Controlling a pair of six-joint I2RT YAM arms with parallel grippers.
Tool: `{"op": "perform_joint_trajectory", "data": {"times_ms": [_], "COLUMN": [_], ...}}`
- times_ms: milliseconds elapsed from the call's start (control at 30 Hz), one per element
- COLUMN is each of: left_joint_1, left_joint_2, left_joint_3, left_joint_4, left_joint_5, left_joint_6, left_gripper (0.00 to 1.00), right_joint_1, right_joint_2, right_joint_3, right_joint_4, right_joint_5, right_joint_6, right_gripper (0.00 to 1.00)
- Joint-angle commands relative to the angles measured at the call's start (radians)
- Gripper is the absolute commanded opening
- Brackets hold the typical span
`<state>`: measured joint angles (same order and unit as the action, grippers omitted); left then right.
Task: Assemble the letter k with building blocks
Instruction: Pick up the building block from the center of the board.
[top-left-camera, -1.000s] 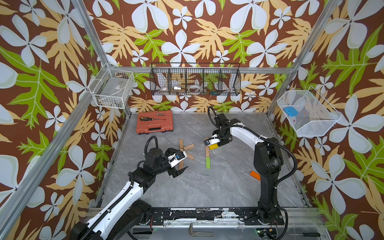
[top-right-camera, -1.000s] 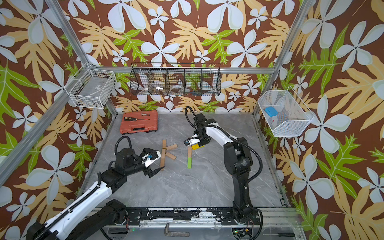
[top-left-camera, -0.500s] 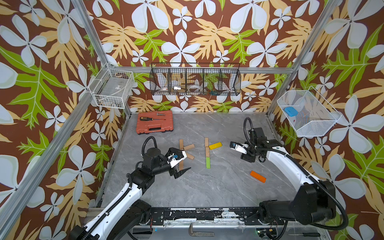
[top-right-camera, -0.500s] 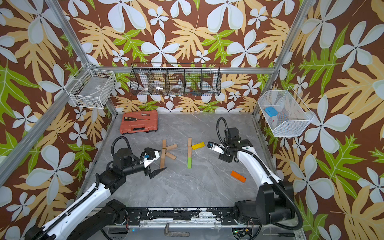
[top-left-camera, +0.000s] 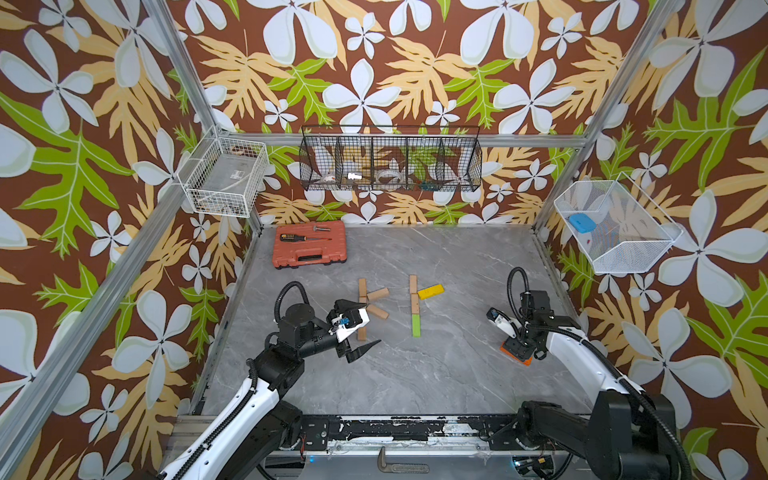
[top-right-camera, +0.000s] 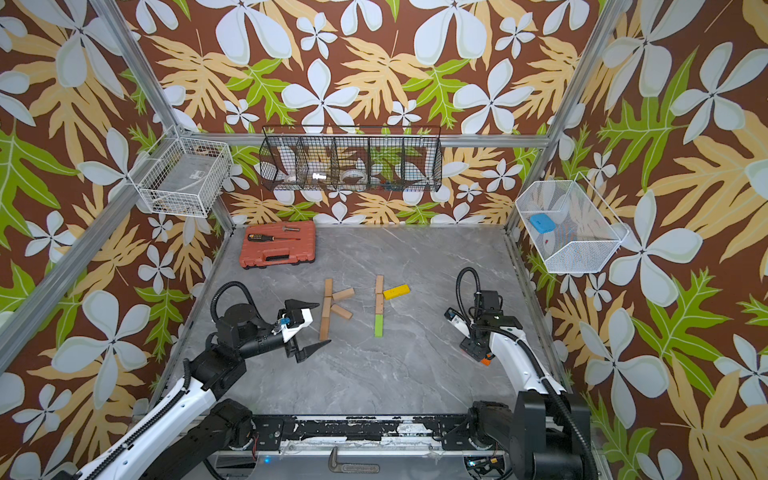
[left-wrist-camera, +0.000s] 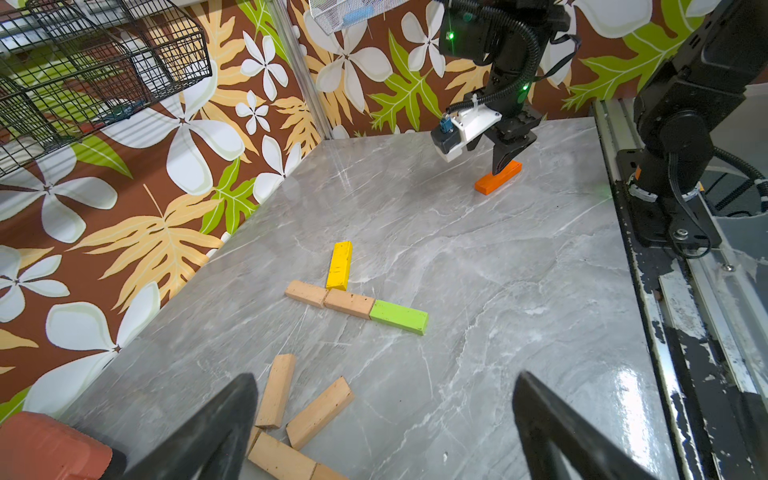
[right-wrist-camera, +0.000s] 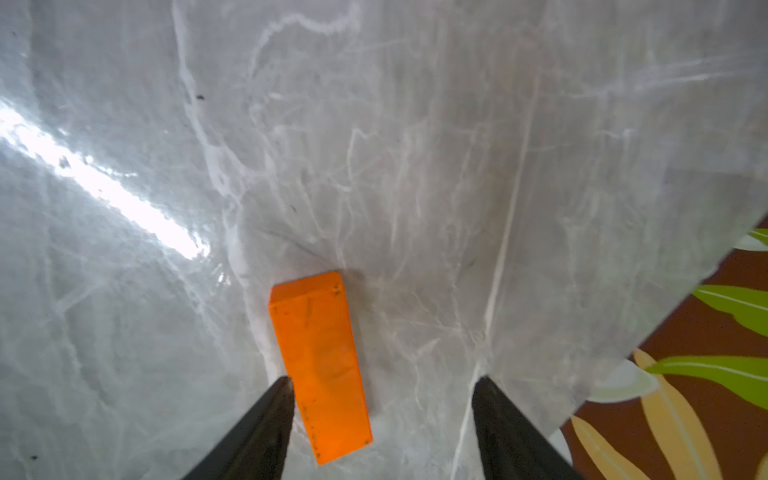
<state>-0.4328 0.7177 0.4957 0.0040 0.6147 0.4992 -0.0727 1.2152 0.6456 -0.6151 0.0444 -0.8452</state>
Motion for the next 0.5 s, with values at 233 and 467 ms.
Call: {"op": "perform_joint_trajectory", "data": {"times_ms": [233,467], "left_joint_1": [0.002,0.002], "left_joint_2": [-0.020,-0.020], "left_joint_3": [-0.022,-0.026], "left_joint_4": [0.035,0.039], "left_joint_5": [0.065,0.072], "left_joint_6": [0.007,0.007], "left_gripper": [0.98,0.98], "right_joint_1": [-0.048,-0.051], "right_joint_2": [0.132,0.111], "right_joint_3": [0.036,-0.036], "right_joint_4": [-0.047,-0.028], "right_joint_5": [-0.159,-0.155], "right_joint_6": [-0.034,-0.067], "right_gripper": [0.61,0.53]}}
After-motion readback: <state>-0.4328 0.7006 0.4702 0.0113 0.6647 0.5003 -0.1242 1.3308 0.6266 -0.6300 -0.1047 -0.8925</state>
